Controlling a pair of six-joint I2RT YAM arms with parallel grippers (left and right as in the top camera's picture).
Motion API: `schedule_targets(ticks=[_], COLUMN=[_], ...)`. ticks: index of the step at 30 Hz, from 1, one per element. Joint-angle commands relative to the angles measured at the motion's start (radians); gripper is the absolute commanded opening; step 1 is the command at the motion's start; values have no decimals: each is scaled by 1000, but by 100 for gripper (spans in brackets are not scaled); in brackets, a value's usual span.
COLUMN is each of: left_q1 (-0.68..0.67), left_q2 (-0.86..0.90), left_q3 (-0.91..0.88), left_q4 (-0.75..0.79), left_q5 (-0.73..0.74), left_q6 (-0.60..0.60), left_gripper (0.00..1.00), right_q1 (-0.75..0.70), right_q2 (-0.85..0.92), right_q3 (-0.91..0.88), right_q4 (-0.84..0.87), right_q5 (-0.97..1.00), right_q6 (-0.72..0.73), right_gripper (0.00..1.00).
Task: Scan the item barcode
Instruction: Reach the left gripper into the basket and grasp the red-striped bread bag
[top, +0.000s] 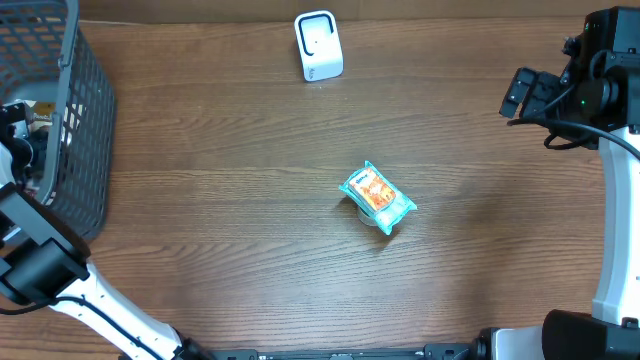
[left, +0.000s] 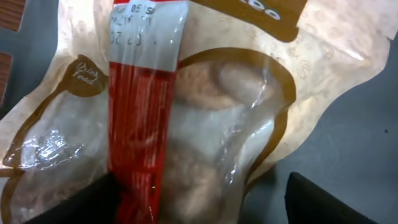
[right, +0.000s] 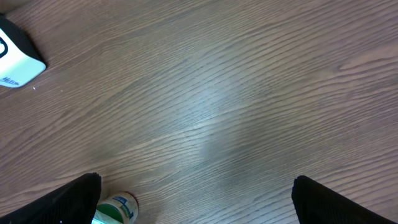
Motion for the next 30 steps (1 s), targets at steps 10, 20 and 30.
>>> schedule_targets(ticks=[10, 20, 30], left_q1=[-1, -1, -7], left_q2=[68, -173, -179], left_q3=[6, 120, 4], left_q4=[-49, -111, -63], left_q5=[133, 127, 19], left_q6=[-225, -291, -279], left_gripper=[4, 4, 72], right_q1=[-1, -1, -1], right_q2=[-2, -2, -2], right_q3=[18, 18, 18], right_q4=[5, 5, 5], right_q5=[10, 10, 10], right_q6=[3, 3, 3], right_gripper=[100, 100, 100])
